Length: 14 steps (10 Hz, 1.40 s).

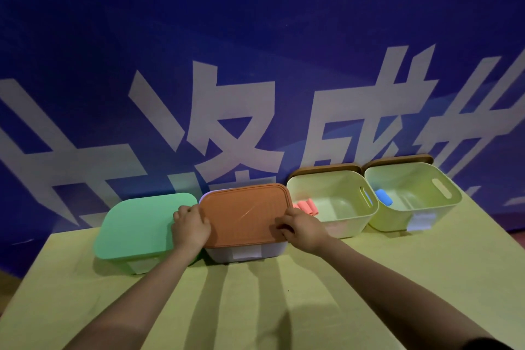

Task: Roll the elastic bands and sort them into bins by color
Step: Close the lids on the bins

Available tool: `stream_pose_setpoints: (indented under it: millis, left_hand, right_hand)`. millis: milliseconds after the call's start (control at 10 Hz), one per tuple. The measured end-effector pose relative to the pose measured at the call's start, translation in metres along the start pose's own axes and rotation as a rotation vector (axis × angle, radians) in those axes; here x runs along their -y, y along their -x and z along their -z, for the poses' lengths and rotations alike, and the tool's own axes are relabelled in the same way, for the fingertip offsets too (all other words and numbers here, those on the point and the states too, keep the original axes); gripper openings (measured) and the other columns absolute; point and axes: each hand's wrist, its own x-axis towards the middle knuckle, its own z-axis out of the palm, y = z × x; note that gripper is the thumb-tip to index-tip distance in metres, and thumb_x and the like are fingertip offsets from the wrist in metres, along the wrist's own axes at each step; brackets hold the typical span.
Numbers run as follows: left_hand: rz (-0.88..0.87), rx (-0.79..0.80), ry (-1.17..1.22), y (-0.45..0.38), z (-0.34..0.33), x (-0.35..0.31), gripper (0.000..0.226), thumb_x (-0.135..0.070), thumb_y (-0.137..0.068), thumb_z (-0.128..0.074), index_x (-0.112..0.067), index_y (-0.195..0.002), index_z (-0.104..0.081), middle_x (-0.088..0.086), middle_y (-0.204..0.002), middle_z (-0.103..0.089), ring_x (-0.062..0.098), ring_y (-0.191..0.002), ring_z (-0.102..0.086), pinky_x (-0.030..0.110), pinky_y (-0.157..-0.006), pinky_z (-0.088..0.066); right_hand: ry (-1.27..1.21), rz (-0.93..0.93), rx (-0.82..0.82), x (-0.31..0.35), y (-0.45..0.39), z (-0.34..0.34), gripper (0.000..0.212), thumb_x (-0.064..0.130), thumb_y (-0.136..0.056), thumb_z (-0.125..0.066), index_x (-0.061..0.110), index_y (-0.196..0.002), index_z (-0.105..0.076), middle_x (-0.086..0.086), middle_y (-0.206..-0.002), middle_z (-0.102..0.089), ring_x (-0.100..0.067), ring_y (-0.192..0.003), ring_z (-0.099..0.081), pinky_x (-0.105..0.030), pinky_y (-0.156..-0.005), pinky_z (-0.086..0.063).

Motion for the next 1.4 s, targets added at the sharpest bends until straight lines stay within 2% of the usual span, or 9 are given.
stream_pose_setpoints:
  millis: [100,300,400,700,800,900,1000,1200,1400]
  left_hand:
    - [-0.117,0.000,0.019,-0.004,-0.010,-0.010,0.037,-0.027,-0.094,-0.047,-0.010,-0.126,-0.052,0.013,-0.131,-0.047,0.029,-0.121,-0.041,0.037,-0.096,-0.039]
    - [-0.066,-0.015,0.029,-0.013,-0.028,-0.017,0.049,-0.030,-0.094,-0.046,-0.009,-0.138,-0.040,0.016,-0.139,-0.042,0.031,-0.128,-0.036,0.038,-0.105,-0.032]
    - [-0.063,-0.051,0.005,-0.022,-0.032,-0.014,0.048,-0.029,-0.094,-0.044,-0.010,-0.138,-0.041,0.013,-0.139,-0.044,0.030,-0.127,-0.037,0.038,-0.105,-0.031]
    - [-0.019,-0.154,0.144,-0.045,-0.033,-0.009,0.038,-0.022,-0.091,-0.052,-0.009,-0.126,-0.055,0.016,-0.121,-0.059,0.033,-0.113,-0.047,0.041,-0.095,-0.038]
    - [0.025,-0.135,0.199,-0.053,-0.031,-0.011,0.039,-0.020,-0.092,-0.050,-0.008,-0.129,-0.053,0.016,-0.123,-0.059,0.034,-0.115,-0.046,0.042,-0.095,-0.039]
    - [0.030,-0.111,0.213,-0.060,-0.030,-0.008,0.038,-0.019,-0.093,-0.049,-0.008,-0.128,-0.055,0.017,-0.120,-0.059,0.035,-0.114,-0.046,0.042,-0.093,-0.040]
    - [0.019,-0.112,0.344,-0.070,-0.026,-0.003,0.031,-0.012,-0.091,-0.054,-0.008,-0.120,-0.063,0.018,-0.114,-0.063,0.034,-0.107,-0.054,0.039,-0.092,-0.043]
    - [0.006,-0.088,0.494,-0.089,-0.019,-0.015,0.024,-0.007,-0.092,-0.054,-0.009,-0.112,-0.067,0.012,-0.114,-0.063,0.026,-0.102,-0.059,0.033,-0.090,-0.045]
    - [0.016,-0.080,0.453,-0.095,-0.035,-0.020,0.021,-0.005,-0.093,-0.052,-0.009,-0.107,-0.068,0.011,-0.110,-0.063,0.028,-0.102,-0.057,0.039,-0.089,-0.049]
  right_hand:
    - [0.064,0.036,-0.092,-0.003,-0.010,0.000,0.034,0.029,-0.093,-0.049,0.020,-0.124,-0.061,-0.006,-0.118,-0.056,-0.026,-0.109,-0.052,-0.033,-0.083,-0.041]
    - [0.137,-0.156,-0.056,0.001,-0.032,-0.007,0.076,0.065,-0.085,-0.018,0.024,-0.148,-0.024,-0.010,-0.157,-0.017,-0.030,-0.143,-0.020,-0.042,-0.113,-0.023]
    - [0.052,-0.236,-0.089,0.005,-0.039,-0.021,0.064,0.056,-0.095,-0.029,0.023,-0.149,-0.020,-0.011,-0.159,-0.009,-0.032,-0.141,-0.025,-0.042,-0.114,-0.028]
    - [-0.069,-0.181,-0.305,-0.001,-0.042,-0.034,0.057,0.044,-0.091,-0.029,0.017,-0.139,-0.039,-0.013,-0.151,-0.032,-0.031,-0.129,-0.043,-0.041,-0.104,-0.041]
    - [-0.139,-0.138,-0.335,-0.003,-0.041,-0.038,0.054,0.035,-0.094,-0.030,0.013,-0.144,-0.035,-0.012,-0.152,-0.031,-0.023,-0.135,-0.037,-0.028,-0.110,-0.031]
    - [-0.288,-0.183,-0.346,0.002,-0.043,-0.031,0.046,0.036,-0.104,-0.030,0.025,-0.148,-0.025,0.023,-0.145,-0.024,0.019,-0.125,-0.021,0.005,-0.099,-0.015]
    - [-0.372,-0.266,-0.327,-0.001,-0.047,-0.030,0.039,0.037,-0.104,-0.034,0.032,-0.142,-0.029,0.042,-0.124,-0.027,0.031,-0.110,-0.028,-0.005,-0.099,-0.032]
    - [-0.355,-0.287,-0.336,-0.004,-0.048,-0.041,0.040,0.035,-0.102,-0.038,0.029,-0.142,-0.034,0.016,-0.135,-0.033,-0.002,-0.123,-0.037,-0.022,-0.107,-0.037]
    - [-0.443,-0.272,-0.373,0.003,-0.035,-0.035,0.043,0.032,-0.098,-0.042,0.021,-0.140,-0.042,0.000,-0.147,-0.034,-0.015,-0.132,-0.033,0.010,-0.084,-0.015]
